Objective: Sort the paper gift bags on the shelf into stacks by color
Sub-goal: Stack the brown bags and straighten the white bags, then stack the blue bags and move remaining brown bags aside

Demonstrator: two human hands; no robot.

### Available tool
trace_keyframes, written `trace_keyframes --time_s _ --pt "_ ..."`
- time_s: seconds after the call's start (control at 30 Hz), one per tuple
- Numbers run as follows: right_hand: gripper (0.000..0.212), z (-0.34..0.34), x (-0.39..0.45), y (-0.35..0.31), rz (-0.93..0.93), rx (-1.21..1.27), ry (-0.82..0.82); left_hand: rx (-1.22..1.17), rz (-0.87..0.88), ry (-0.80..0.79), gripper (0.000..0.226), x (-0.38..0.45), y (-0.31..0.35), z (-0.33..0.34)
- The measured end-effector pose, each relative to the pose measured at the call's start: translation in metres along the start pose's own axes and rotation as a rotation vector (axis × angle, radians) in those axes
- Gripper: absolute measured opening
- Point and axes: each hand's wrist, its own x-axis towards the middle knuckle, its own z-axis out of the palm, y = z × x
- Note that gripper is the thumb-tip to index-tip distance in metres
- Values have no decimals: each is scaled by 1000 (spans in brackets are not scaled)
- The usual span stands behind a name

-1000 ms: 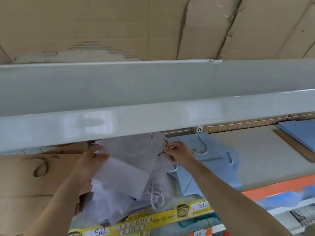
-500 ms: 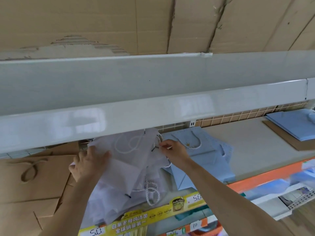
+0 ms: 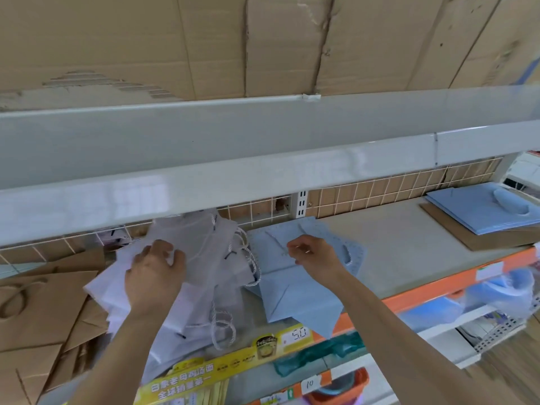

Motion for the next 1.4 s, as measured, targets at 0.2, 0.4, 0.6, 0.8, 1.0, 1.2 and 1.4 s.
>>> trace_keyframes --time_s 0.2,0.4,0.6,0.8,1.0,1.2,1.4 --pt "8 -73 -15 23 -15 -79 -30 -3 26 -315 17 -31 69 18" --pt "15 -157 -34 63 27 -171 -92 -61 5 -416 16 -85 138 49" --pt "21 -241 -59 123 89 -213 -127 -257 -72 -422 18 -148 201 98" --pt "17 -316 -76 176 155 -242 -53 -233 -6 -476 18 -189 256 139" --pt "18 -377 -76 212 214 -234 48 -216 48 -552 18 -198 313 186" --pt "21 -427 -65 246 270 -244 88 -176 97 -605 17 -194 369 244" --pt "21 -486 -32 270 341 -248 122 -139 155 -670 17 -180 425 304"
